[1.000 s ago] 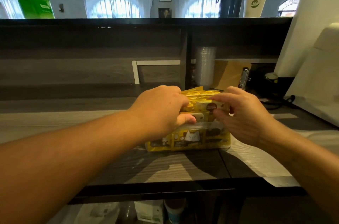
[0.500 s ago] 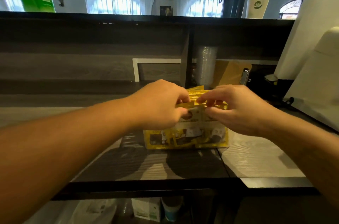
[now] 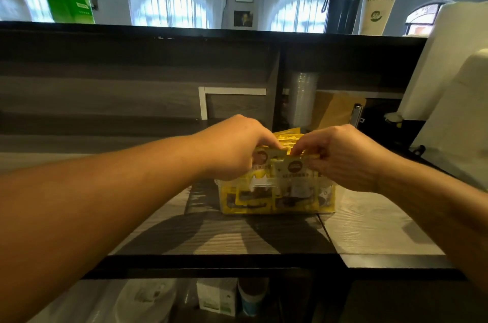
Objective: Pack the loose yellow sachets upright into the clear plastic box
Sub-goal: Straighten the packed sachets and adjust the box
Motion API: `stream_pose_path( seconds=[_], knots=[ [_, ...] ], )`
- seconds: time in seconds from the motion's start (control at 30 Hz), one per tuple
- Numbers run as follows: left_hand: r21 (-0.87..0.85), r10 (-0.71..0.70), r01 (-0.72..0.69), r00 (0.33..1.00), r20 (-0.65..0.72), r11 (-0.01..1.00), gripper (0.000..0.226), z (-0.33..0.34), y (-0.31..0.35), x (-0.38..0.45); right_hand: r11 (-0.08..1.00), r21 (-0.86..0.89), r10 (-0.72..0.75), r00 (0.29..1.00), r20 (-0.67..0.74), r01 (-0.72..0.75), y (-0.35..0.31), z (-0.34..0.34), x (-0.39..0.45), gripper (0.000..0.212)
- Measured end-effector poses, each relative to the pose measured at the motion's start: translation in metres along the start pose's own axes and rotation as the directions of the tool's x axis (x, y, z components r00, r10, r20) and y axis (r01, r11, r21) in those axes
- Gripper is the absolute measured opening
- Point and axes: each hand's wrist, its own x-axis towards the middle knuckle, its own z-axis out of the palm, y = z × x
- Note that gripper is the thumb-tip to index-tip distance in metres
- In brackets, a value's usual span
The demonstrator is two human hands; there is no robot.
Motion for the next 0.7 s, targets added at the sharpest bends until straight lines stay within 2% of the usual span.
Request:
stream_pose_path(
  seconds=[0.1, 0.17, 0.23, 0.3, 0.4, 0.43, 0.5, 0.63, 0.7],
  knots=[
    [0.094, 0.000, -0.012, 0.992, 0.123, 0.995, 0.046, 0.009, 0.003, -0.001, 0.992, -0.113, -0.037, 0.995, 0.094, 0.047, -0.006, 0.000, 0.004, 0.036],
    [0.253, 0.036, -0.044, 0.999, 0.036, 0.966, 0.039, 0.007, 0.005, -0.003, 0.974, -0.213, -0.056, 0.995, 0.087, 0.073, -0.006, -0.007, 0.009, 0.043],
    [0.378, 0.070, -0.018, 0.990, -0.122, 0.926, 0.050, 0.001, 0.003, -0.001, 0.965, -0.251, -0.048, 0.994, 0.099, 0.072, -0.005, -0.014, 0.015, 0.066],
    [0.337, -0.019, 0.070, 0.988, -0.154, 0.939, 0.071, -0.001, -0.003, 0.005, 0.958, -0.263, -0.062, 0.978, 0.200, 0.115, -0.004, -0.021, 0.025, 0.089],
    [0.146, -0.242, 0.233, 0.970, 0.041, 0.961, 0.089, 0.009, -0.011, 0.012, 0.948, -0.301, 0.046, 0.898, 0.438, 0.098, -0.009, -0.025, 0.041, 0.102],
    [0.089, -0.272, 0.264, 0.958, 0.095, 0.960, 0.090, 0.014, -0.013, 0.013, 0.958, -0.281, 0.085, 0.871, 0.484, 0.063, -0.009, -0.025, 0.045, 0.104],
    [-0.006, -0.266, 0.269, 0.956, 0.119, 0.963, 0.088, 0.019, -0.015, 0.012, 0.974, -0.225, 0.106, 0.840, 0.533, 0.020, -0.009, -0.025, 0.050, 0.103],
    [0.033, -0.172, 0.171, 0.985, 0.004, 0.985, 0.085, 0.017, -0.012, 0.007, 0.965, -0.248, 0.038, 0.886, 0.462, 0.087, -0.006, -0.028, 0.045, 0.087],
    [0.080, -0.163, 0.162, 0.986, 0.016, 0.984, 0.087, 0.021, -0.010, 0.009, 0.961, -0.256, 0.018, 0.908, 0.419, 0.100, -0.004, -0.023, 0.042, 0.079]
  ],
)
